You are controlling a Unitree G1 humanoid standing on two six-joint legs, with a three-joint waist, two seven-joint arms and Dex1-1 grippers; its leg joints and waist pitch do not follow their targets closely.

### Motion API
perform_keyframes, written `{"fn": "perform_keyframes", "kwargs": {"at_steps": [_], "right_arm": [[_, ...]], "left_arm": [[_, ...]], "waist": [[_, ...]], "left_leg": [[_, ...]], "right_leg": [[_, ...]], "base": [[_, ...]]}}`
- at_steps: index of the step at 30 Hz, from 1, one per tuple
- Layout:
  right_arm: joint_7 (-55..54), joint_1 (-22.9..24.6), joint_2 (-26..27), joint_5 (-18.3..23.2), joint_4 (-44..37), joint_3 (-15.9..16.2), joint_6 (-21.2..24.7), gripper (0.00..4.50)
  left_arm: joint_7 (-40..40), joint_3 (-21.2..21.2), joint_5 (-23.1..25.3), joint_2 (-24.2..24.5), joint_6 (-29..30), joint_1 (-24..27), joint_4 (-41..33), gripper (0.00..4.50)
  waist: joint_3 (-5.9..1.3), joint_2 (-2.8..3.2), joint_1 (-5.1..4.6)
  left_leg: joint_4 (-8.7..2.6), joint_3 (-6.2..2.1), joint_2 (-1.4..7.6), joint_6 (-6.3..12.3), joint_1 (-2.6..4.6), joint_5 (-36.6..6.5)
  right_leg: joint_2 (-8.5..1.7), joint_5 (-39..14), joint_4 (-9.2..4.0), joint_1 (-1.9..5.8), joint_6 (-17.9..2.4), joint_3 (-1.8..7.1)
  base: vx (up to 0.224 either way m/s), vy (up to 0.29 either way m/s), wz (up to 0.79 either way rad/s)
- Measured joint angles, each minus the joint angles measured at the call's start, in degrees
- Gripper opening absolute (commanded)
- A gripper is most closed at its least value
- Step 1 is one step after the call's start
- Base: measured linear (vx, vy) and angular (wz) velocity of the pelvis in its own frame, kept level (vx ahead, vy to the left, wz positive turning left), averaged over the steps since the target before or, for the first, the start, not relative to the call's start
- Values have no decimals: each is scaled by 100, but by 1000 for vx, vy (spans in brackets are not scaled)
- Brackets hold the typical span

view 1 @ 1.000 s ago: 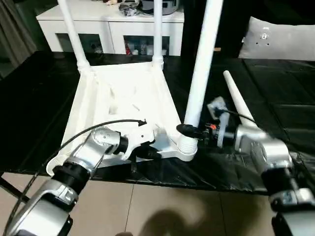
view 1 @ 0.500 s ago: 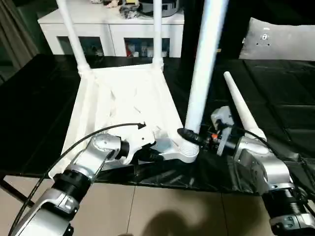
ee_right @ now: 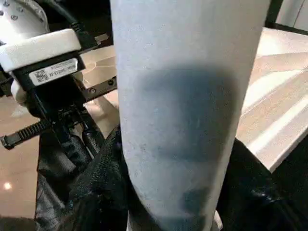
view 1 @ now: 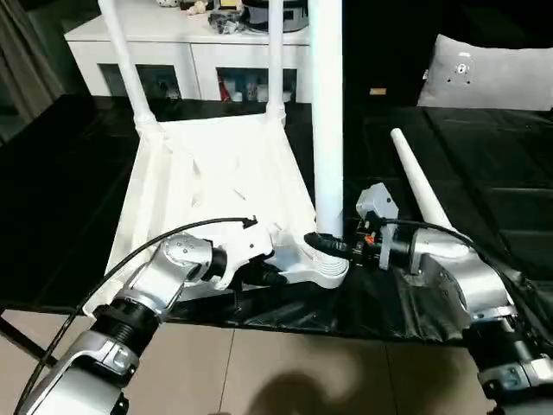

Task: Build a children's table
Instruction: Insert table leg to table base

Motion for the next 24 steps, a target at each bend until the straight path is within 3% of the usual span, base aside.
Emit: {"fn": "perform_keyframes", "kwargs": {"at_steps": [5, 12, 18, 24], "right_arm": [[-64, 100, 225, 374, 330, -429, 3, 188], [-120, 383, 388, 675, 446, -748, -250, 188], [-170, 579, 569, 824, 552, -943, -586, 188], [-275, 802, 516, 732, 494, -872, -1049, 188]], "left_arm": [[4, 6, 11, -4, -14, -4, 4, 0], [2, 5, 10, -38, 3, 19, -49, 0], [19, 7, 26, -59, 3, 24, -48, 0], [121, 8, 38, -92, 21, 39, -48, 0]], "waist": [[1, 2, -2], [0, 8, 19], [-3, 17, 16], [-3, 40, -8]], "left_leg": [[-1, 0, 0, 0, -2, 0], [-32, 2, -3, 0, -5, 0], [-37, 3, -4, 0, -3, 0], [-48, 4, -8, 0, -1, 0]], "right_leg": [[0, 0, -2, -2, 0, 0], [1, 1, -31, 3, -2, -2], [1, 1, -40, 9, -2, -2], [1, 1, -74, 21, -2, -2]], "base": [[0, 0, 0], [0, 0, 0], [0, 0, 0], [0, 0, 0]]}}
